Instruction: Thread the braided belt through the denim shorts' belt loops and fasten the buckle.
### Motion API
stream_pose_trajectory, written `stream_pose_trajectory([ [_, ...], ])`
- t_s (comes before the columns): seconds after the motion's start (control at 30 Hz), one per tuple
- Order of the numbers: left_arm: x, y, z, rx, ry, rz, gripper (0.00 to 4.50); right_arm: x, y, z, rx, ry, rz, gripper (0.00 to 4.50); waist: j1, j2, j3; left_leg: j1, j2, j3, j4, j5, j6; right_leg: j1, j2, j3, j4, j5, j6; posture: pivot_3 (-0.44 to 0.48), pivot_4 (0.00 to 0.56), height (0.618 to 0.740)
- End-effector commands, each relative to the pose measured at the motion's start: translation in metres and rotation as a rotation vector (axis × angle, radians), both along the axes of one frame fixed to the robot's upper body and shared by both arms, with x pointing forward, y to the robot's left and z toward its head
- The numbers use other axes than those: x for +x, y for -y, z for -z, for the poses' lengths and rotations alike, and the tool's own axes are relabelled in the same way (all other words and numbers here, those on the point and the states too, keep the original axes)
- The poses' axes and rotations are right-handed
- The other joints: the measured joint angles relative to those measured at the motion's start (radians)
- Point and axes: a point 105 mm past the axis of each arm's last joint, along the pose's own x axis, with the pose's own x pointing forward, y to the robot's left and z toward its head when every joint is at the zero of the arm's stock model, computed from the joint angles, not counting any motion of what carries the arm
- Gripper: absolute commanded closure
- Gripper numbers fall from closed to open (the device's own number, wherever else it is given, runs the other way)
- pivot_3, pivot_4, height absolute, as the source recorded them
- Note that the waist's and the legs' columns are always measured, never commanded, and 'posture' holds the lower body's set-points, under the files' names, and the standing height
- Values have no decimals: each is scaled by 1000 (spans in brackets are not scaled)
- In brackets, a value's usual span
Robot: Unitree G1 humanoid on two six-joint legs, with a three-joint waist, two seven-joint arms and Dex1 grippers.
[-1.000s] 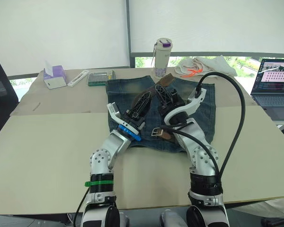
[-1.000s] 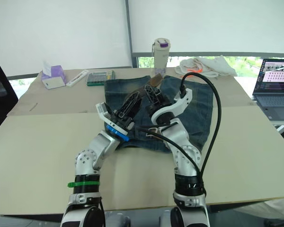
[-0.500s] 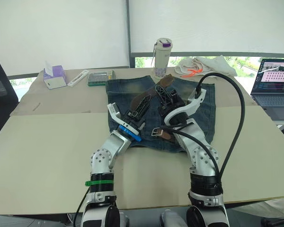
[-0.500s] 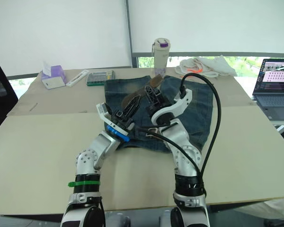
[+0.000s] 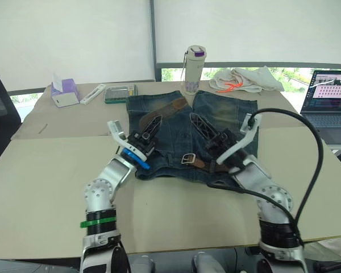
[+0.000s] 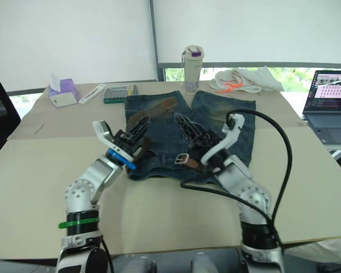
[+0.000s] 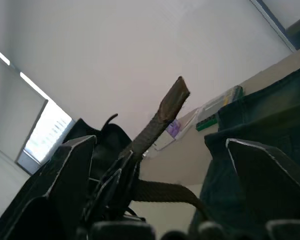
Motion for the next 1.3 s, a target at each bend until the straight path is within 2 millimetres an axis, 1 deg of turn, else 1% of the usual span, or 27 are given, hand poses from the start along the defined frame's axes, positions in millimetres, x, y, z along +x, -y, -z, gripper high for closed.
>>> stream_pose_trajectory([
  [0.03,-12,-18,-10,91,39,-14,4500,-13,3,4,-241,161,-65,36,-1,0,0,0,0,0,0,0,0,0,0,0,0,0,0,0,150,740],
  [0.17,-20,-34,9,306,-11,9,4500,-15,9,21,-484,256,-106,36,-4,-1,0,1,2,0,-1,0,0,0,3,0,0,-3,4,0,150,740],
  [0.23,-22,-42,19,384,-46,15,4500,-18,9,27,-551,289,-139,36,-1,-1,1,1,3,0,-2,1,-1,0,3,0,0,-3,4,0,150,740],
  [0.33,-26,-48,32,475,-93,39,4500,-19,10,32,-575,307,-162,36,1,-2,1,1,3,0,-2,1,-2,-1,3,0,0,-2,3,0,150,740],
  [0.43,-33,-45,43,526,-136,100,4500,-17,12,36,-591,316,-155,36,11,-3,2,1,2,0,-2,2,-3,-1,2,0,0,0,-1,0,150,740],
  [0.5,-32,-43,52,569,-178,82,4500,-18,12,37,-597,327,-154,36,19,-3,2,1,2,0,-2,2,-4,0,0,0,0,0,-1,0,150,740],
  [0.6,-33,-40,56,580,-204,76,4500,-20,11,37,-591,349,-150,36,26,-3,2,1,2,-1,-2,2,-5,-1,-2,0,0,0,-1,0,150,740],
  [0.73,-32,-46,63,582,-251,21,4500,-24,12,43,-626,366,-154,36,26,-4,2,1,1,-1,-4,4,-8,0,-4,0,0,1,-1,0,150,740],
  [0.8,-32,-45,64,562,-267,17,4500,-23,12,44,-625,367,-153,36,26,-4,3,1,1,-1,-4,5,-9,-1,-4,0,0,1,0,0,150,740],
  [0.87,-34,-37,65,537,-276,41,4500,-23,10,44,-621,371,-156,36,26,-4,3,1,1,-1,-4,5,-9,0,-4,0,0,1,0,0,150,740],
  [0.97,-38,-20,68,508,-307,82,4500,-23,5,43,-614,384,-162,36,26,-4,3,1,1,-1,-4,5,-9,0,-4,-1,0,1,0,0,150,740],
  [1.07,-38,-13,71,504,-355,80,4500,-22,4,42,-613,393,-161,36,28,-4,3,1,0,-1,-3,5,-9,0,-5,-1,0,1,0,0,150,740],
  [1.13,-36,-14,70,502,-378,57,4500,-22,3,42,-613,396,-159,36,27,-4,3,1,0,-1,-3,5,-9,0,-5,-1,0,1,0,0,150,740],
  [1.23,-33,-19,73,539,-419,22,4500,-21,2,42,-614,399,-159,36,27,-4,3,1,0,-1,-4,5,-9,0,-4,-1,0,1,0,0,150,740],
  [1.3,-33,-22,72,529,-450,7,4500,-22,2,42,-612,400,-155,36,27,-4,3,1,0,-1,-4,5,-9,0,-5,-1,0,1,0,0,150,740],
])
